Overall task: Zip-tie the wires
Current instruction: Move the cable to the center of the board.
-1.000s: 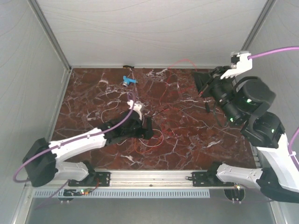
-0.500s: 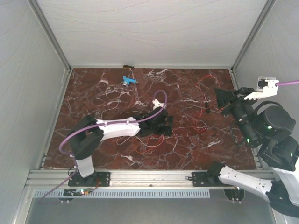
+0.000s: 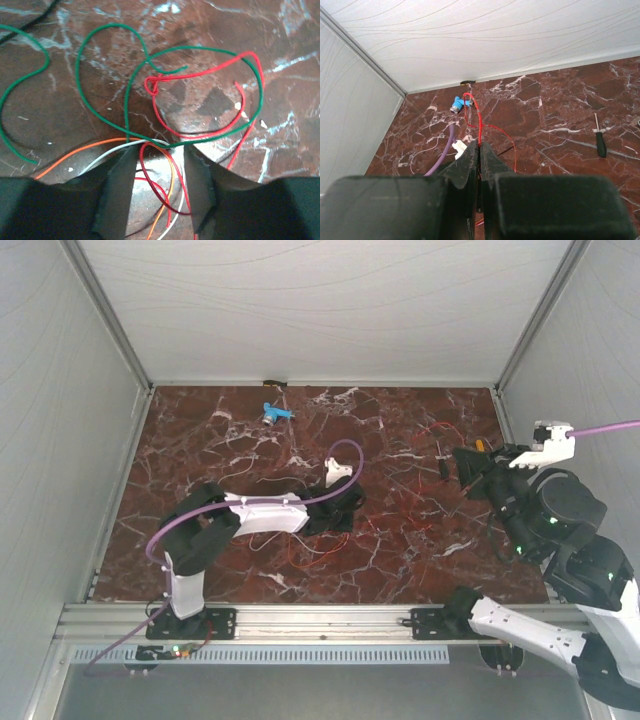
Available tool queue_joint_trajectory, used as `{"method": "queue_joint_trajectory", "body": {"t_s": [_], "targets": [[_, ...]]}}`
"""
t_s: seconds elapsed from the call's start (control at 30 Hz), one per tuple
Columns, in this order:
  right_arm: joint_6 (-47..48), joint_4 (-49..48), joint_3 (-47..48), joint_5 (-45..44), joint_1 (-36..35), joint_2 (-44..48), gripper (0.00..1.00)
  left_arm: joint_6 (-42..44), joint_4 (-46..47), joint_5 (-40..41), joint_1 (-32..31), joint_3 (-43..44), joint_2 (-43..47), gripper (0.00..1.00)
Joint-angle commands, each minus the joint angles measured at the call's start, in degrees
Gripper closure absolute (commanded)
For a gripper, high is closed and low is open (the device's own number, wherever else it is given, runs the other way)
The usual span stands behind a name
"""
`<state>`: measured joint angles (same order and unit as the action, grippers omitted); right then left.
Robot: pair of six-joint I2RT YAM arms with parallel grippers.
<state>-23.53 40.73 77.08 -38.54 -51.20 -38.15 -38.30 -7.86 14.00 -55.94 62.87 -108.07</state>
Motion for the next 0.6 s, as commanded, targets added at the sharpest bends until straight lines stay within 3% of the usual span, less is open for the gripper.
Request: {"method": "queue_joint_trajectory", "body": {"t_s": [0.0, 0.2, 0.33, 0.57], "targets": [[-2.0, 0.1, -0.9, 0.0, 0.1, 1.0, 1.00, -0.6, -5.7, 7.2, -0.2, -2.2, -0.7, 0.62], [-3.9, 1.6, -1.5, 1.0, 0.2, 1.9, 1.00, -2.7, -11.7, 16.3, 1.5, -5.5, 2.4, 0.87], [-4.8, 2.2, -2.1, 1.5, 0.1, 2.6, 1.00, -3.7, -11.9, 16.8, 6.5, -10.6, 7.3, 0.91], [-6.9, 2.4, -4.0, 3.0, 0.1, 3.2, 1.00, -2.3, -6.4, 9.6, 20.5, -20.4, 16.9, 0.91]]}}
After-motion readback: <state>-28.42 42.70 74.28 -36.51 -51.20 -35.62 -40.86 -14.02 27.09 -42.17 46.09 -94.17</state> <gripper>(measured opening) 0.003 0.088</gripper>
